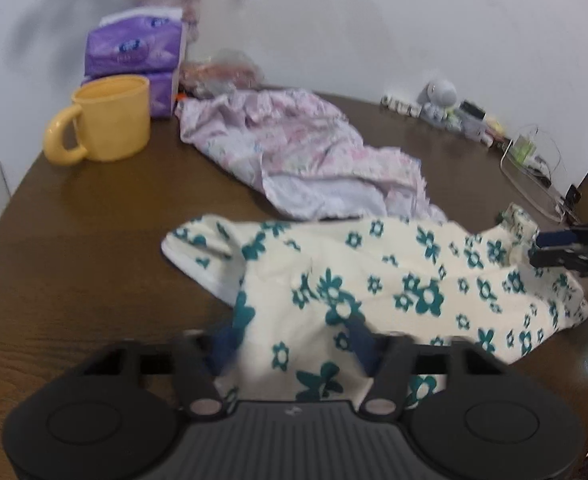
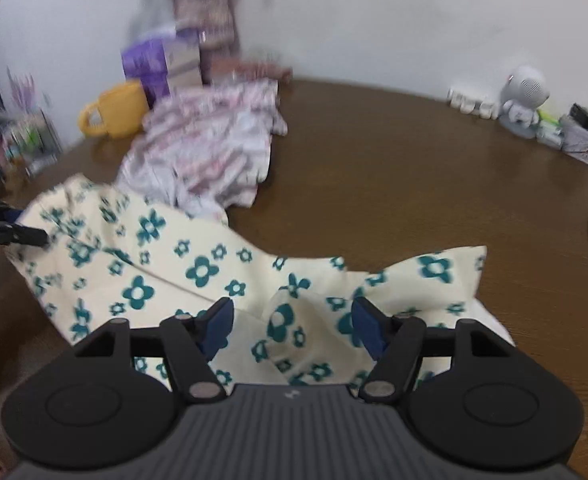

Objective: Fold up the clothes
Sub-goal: 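Lift the cream shirt with both tools and spread it flat on the table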

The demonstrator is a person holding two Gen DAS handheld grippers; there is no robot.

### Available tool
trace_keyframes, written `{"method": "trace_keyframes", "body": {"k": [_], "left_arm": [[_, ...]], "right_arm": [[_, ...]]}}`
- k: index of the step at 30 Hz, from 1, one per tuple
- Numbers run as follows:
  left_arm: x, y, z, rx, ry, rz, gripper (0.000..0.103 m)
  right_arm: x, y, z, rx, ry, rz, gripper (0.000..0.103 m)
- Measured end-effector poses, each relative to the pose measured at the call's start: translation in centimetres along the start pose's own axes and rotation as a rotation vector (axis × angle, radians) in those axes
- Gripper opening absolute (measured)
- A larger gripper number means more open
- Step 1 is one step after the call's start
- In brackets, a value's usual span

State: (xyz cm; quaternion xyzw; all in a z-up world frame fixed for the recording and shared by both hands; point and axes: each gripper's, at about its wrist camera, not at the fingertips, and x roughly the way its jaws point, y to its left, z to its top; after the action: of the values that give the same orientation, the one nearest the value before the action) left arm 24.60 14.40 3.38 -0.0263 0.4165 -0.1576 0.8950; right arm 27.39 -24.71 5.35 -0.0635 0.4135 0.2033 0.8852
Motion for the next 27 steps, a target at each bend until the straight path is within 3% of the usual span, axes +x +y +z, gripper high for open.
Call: {"method": "trace_keyframes", "body": {"k": [2, 5, 9, 14, 19, 21, 22, 24, 26, 27], "left_arm": [[-0.1, 0.1, -0.2, 0.016, -0.005, 0.007, 0.014], [-1.7, 0.2, -0.7, 0.024, -0.052, -0.022, 0.011], [-4.7, -0.1, -2.0, 0.051, -0.138, -0.056, 0.011], [-7.6, -1.1, -5.3, 0.146, -0.233, -0.091, 0.015], [-8.7, -0.5, -8.4, 0.13, -0.212, -0.094, 0.035], [-9.2, -0.4, -8.2, 0.121, -0.23, -0.09, 0.055], [-9.5, -0.4, -8.1, 0.117, -0.239, -0.088, 0.058], [-10.0, -0.4, -7.9, 0.109, -0.256, -0.083, 0.066], [-9.8, -1.3, -7.5, 0.15, -0.25, -0.086, 0.069], [-9.6, -1.7, -7.3, 0.171, -0.247, -0.087, 0.071]], "right_arm": [[1.2, 0.7, 0.4, -0.004, 0.053, -0.017, 0.011], [0.0, 0.4, -0.1, 0.038, 0.041, -0.007, 0.004], [-4.3, -0.2, -1.6, 0.088, -0.037, 0.022, 0.003], [-8.9, 1.3, -5.6, 0.06, -0.057, 0.052, 0.003], [-9.4, 2.8, -11.0, 0.076, 0.038, 0.091, 0.003], [-9.1, 3.1, -12.3, 0.093, 0.084, 0.107, 0.003], [-9.0, 3.2, -12.8, 0.103, 0.103, 0.114, 0.004], [-9.6, 3.4, -13.0, 0.13, 0.083, 0.112, 0.015], [-11.3, 2.7, -12.3, 0.161, 0.012, 0.112, 0.045], [-12.0, 2.4, -11.9, 0.166, -0.027, 0.105, 0.048]]}}
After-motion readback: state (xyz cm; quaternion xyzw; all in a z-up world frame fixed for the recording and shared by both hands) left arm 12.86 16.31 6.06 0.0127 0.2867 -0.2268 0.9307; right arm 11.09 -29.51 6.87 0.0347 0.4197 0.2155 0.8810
